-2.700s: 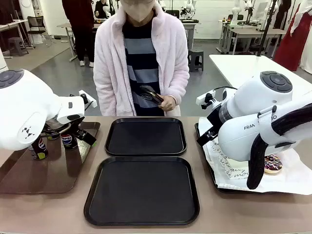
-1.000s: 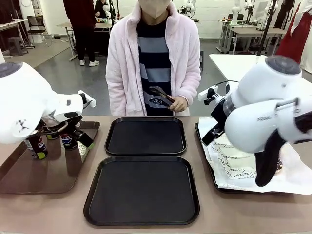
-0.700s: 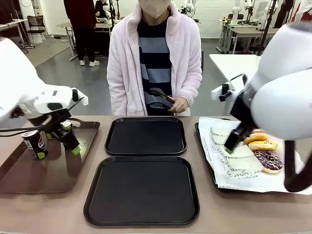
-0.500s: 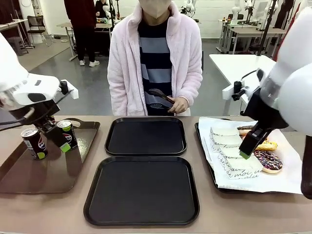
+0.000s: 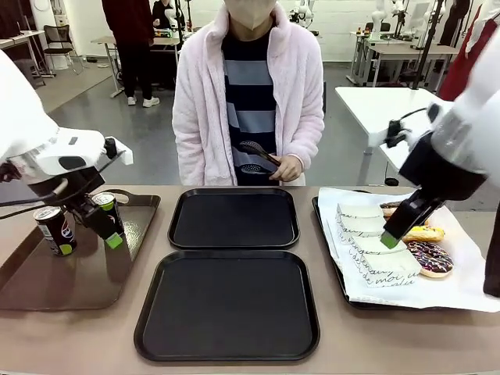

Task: Set up donuts and drinks on trays.
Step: Pick up one Pepsi coke and place it on the Flat Tray.

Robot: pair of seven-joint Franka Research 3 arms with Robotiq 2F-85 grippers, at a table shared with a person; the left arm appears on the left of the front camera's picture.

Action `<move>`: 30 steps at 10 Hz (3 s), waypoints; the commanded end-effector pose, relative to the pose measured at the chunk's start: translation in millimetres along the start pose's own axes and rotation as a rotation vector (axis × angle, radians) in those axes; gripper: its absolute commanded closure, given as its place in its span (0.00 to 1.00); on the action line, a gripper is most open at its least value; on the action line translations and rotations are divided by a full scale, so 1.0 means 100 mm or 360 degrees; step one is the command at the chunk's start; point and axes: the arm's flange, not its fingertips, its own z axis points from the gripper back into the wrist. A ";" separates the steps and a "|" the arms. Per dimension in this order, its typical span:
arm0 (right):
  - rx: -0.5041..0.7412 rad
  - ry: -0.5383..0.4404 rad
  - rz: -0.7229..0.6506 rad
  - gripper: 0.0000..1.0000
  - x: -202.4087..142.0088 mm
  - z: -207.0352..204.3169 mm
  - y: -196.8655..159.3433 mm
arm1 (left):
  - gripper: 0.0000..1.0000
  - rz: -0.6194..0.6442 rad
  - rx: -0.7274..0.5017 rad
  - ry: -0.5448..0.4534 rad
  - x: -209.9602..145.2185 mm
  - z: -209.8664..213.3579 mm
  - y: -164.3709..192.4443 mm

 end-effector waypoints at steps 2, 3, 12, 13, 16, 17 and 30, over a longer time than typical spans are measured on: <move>0.1126 -0.0522 -0.0618 0.00 -0.76 -0.20 -0.88 | 0.00 0.0311 -0.0766 -0.0423 -0.44 0.15 0.56; 0.1278 -0.0608 -0.0788 0.00 -1.09 -0.24 -1.14 | 0.00 0.0343 -0.0973 -0.0503 -0.59 0.18 0.76; 0.1418 -0.0882 -0.1432 0.00 -2.52 0.17 -2.82 | 0.00 0.0878 -0.1401 -0.0883 -1.99 0.33 1.97; 0.1432 -0.0810 -0.1424 0.00 -2.54 0.19 -2.87 | 0.00 0.0914 -0.1377 -0.0881 -2.07 0.34 2.04; 0.1415 -0.0685 -0.1428 0.00 -2.56 0.15 -2.93 | 0.00 0.1060 -0.1269 -0.0866 -2.31 0.43 2.14; 0.1413 -0.0655 -0.1411 0.00 -2.55 0.13 -2.91 | 0.00 0.1123 -0.1231 -0.0846 -2.35 0.48 2.15; 0.1432 -0.0733 -0.1482 0.00 -2.51 0.15 -2.90 | 0.00 0.1049 -0.1281 -0.0887 -2.34 0.42 2.15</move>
